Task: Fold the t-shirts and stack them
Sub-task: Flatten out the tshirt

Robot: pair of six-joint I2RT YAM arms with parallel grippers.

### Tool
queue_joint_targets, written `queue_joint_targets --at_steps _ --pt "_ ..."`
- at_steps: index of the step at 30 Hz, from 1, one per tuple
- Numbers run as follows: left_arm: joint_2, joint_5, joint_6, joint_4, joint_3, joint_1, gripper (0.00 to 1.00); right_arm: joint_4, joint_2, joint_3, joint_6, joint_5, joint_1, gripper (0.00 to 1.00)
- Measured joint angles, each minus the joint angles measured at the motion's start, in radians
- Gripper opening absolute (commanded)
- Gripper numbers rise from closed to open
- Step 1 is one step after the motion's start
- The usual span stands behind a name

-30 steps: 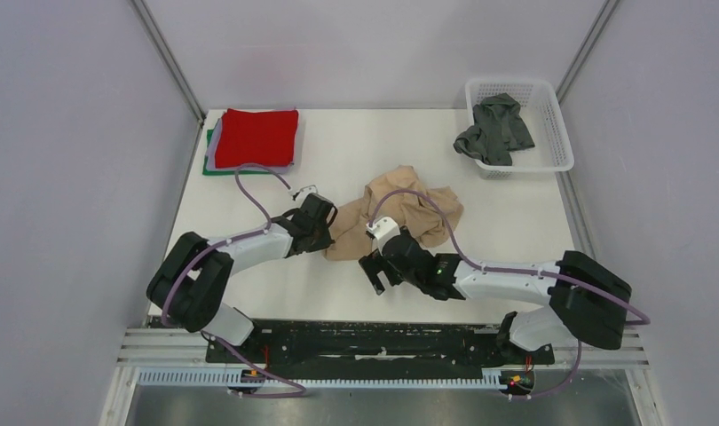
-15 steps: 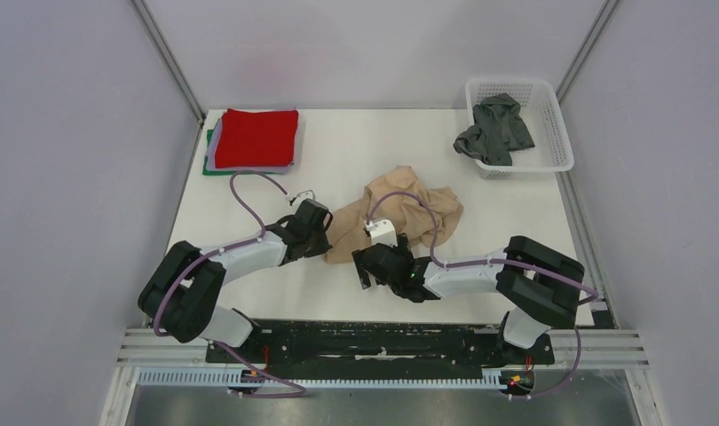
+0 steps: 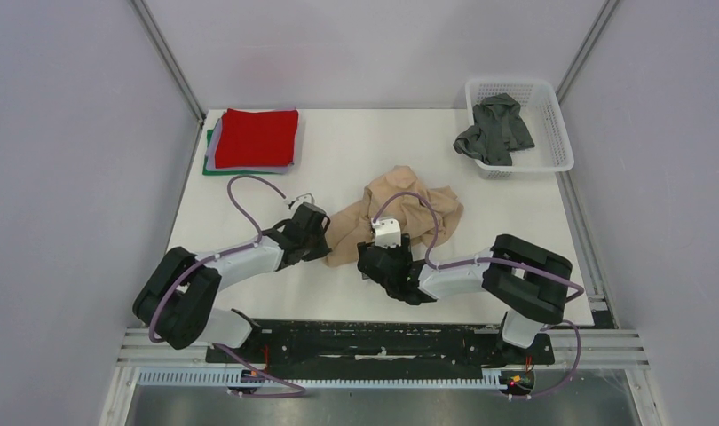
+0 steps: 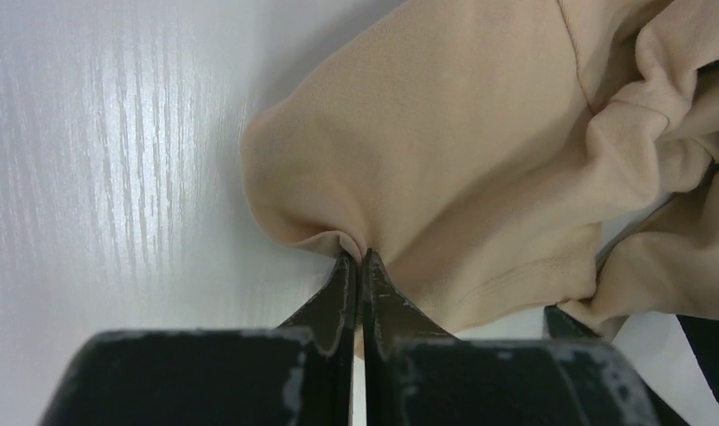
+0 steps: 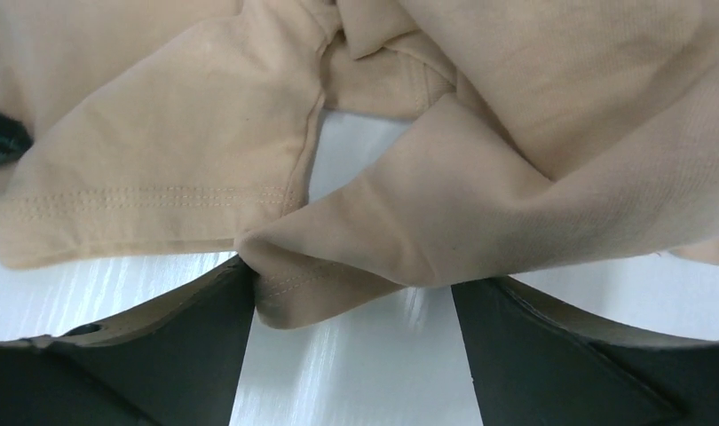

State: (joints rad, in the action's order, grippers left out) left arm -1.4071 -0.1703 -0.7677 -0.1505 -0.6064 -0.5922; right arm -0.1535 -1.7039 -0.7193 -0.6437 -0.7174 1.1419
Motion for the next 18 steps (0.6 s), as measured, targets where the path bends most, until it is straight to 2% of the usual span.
queue_joint_targets --at_steps 2,5,10,11,18 --pt "0.010 0.003 0.000 -0.005 0.006 -0.001 0.02 -0.006 -0.007 0.000 -0.004 -0.021 0.000 0.67" --pt "0.020 0.007 -0.001 -0.016 0.011 -0.003 0.02 -0.013 -0.012 0.000 -0.012 -0.037 0.000 0.36" --pt "0.037 0.002 -0.001 -0.053 0.013 -0.005 0.02 -0.025 0.009 0.035 -0.024 -0.060 -0.004 0.03" --pt "0.040 -0.002 -0.001 -0.060 0.013 -0.005 0.02 -0.024 0.023 0.051 -0.028 -0.067 -0.008 0.00" --pt "0.069 -0.040 -0.002 -0.125 0.013 -0.005 0.02 0.008 0.139 0.160 -0.004 -0.085 -0.091 0.00"
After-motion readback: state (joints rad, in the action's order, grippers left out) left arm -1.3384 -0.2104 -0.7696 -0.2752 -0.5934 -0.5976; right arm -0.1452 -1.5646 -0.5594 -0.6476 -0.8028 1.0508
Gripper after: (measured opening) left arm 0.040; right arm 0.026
